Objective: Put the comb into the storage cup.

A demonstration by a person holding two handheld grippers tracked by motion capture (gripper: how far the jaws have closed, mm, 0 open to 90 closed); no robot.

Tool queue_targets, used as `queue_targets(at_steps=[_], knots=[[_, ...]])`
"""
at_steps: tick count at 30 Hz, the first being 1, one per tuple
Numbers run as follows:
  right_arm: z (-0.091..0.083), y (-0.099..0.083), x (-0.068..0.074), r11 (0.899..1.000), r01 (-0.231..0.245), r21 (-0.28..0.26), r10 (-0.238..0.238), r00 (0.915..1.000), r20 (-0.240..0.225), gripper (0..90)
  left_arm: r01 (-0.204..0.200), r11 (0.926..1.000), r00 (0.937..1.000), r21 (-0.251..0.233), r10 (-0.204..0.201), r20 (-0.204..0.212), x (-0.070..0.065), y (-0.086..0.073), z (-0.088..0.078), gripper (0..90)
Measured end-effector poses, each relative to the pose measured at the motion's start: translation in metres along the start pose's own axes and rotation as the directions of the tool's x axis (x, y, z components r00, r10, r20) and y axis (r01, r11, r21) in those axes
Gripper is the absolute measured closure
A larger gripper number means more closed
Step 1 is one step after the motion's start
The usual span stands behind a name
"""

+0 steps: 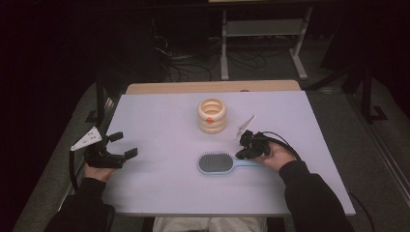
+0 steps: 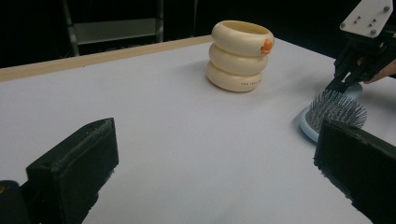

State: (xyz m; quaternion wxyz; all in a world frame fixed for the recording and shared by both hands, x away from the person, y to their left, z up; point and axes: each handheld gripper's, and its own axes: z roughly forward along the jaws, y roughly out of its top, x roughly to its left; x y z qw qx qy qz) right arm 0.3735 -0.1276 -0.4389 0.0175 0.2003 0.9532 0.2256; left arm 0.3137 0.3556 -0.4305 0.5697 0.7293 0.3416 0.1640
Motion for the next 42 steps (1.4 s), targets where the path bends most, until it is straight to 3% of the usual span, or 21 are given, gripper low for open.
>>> queue_targets(at_steps=[31,42], knots=[[-0.003,-0.006,0.025,0.999,0.024,0.046,-0.023,0.9993,-0.031,89.0,0.004,1.0,1.0,0.003,-0.004,-0.002,0.0,0.0,0.001,0.0],[-0.008,-0.01,0.027,0.999,0.025,0.041,-0.023,0.9986,-0.047,89.0,0.003,1.0,1.0,0.005,-0.003,-0.001,0.0,0.0,0.001,0.0]])
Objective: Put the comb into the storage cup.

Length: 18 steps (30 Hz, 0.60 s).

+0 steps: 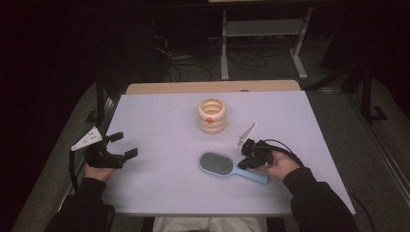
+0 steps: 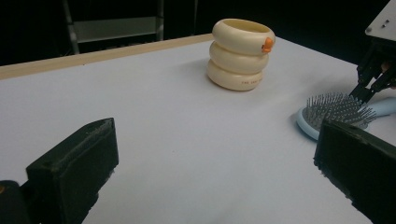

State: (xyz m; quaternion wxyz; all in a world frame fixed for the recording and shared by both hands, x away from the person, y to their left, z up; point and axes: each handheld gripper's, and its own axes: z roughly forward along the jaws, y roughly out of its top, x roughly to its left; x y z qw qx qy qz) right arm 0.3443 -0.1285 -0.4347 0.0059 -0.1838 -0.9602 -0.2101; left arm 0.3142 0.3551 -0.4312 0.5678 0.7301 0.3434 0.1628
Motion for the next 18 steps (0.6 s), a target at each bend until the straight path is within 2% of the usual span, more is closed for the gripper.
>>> queue_targets(at_steps=[10,18], knots=[[-0.014,-0.004,-0.003,0.998,-0.037,-0.051,0.038,0.9992,0.012,88.9,0.002,1.0,1.0,0.002,-0.002,0.001,0.0,0.0,0.0,0.0],[-0.027,-0.003,-0.001,0.996,-0.032,-0.079,0.034,0.9992,0.021,88.9,0.003,1.0,1.0,0.007,-0.003,0.001,0.0,0.0,0.0,0.0]])
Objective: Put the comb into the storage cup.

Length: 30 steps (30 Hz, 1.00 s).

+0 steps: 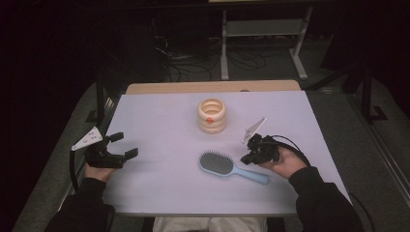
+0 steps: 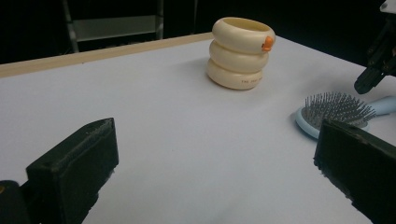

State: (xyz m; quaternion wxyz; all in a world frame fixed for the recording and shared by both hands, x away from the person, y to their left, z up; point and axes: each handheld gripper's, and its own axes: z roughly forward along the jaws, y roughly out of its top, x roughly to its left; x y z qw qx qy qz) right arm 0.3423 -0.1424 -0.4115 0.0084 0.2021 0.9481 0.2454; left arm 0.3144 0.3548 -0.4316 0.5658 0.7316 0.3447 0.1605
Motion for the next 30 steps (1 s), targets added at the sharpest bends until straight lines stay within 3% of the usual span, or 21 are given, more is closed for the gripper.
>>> queue_targets(at_steps=[11,16,23,26,30], knots=[[-0.008,0.008,0.005,1.0,0.016,-0.011,-0.016,0.9998,0.008,86.9,0.003,1.0,1.0,-0.004,-0.003,0.002,0.0,0.0,0.0,0.0],[-0.01,0.012,0.008,1.0,0.019,-0.014,-0.019,0.9998,0.002,81.4,0.001,1.0,1.0,-0.003,-0.001,0.001,0.0,0.0,0.0,0.0],[-0.008,0.014,0.012,0.999,0.023,-0.029,-0.022,0.9991,0.036,58.4,0.004,1.0,1.0,-0.006,-0.004,0.0,0.0,0.0,0.0,0.0],[-0.005,0.015,0.014,1.0,0.024,-0.02,-0.023,0.9993,0.028,45.7,0.004,1.0,1.0,-0.005,-0.004,0.0,0.0,0.0,0.0,0.0],[-0.003,0.015,0.014,1.0,0.02,-0.016,-0.02,0.9996,0.02,39.0,0.004,1.0,1.0,-0.005,-0.004,0.0,0.0,0.0,0.0,0.0]])
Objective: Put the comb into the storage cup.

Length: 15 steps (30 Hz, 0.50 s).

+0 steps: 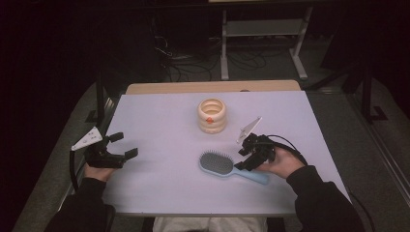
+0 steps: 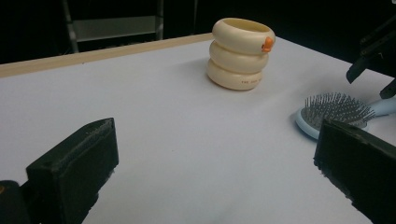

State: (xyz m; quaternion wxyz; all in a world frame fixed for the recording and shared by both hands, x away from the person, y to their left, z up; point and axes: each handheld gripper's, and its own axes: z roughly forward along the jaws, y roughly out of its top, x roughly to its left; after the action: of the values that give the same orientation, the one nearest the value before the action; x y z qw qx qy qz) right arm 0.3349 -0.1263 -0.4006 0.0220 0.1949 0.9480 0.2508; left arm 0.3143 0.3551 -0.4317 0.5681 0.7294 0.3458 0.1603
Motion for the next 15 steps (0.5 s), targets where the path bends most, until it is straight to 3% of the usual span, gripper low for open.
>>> queue_targets(at_steps=[2,11,13,15], knots=[[0.002,0.0,0.001,1.0,0.005,0.007,-0.005,0.9999,-0.011,29.6,0.0,1.0,1.0,0.0,0.0,0.001,0.0,0.0,0.0,0.0],[0.009,-0.001,0.002,1.0,-0.001,0.021,0.002,0.9999,-0.016,11.2,0.001,1.0,1.0,-0.001,-0.001,0.001,0.0,0.0,0.0,0.0],[0.011,-0.002,0.002,1.0,-0.008,0.019,0.007,1.0,0.006,2.0,0.001,1.0,1.0,-0.001,-0.001,0.001,0.0,0.0,0.0,0.0],[0.012,-0.002,0.002,1.0,-0.018,0.023,0.017,0.9997,0.019,0.2,0.001,1.0,1.0,-0.002,-0.001,0.001,0.0,0.0,0.0,0.0]])
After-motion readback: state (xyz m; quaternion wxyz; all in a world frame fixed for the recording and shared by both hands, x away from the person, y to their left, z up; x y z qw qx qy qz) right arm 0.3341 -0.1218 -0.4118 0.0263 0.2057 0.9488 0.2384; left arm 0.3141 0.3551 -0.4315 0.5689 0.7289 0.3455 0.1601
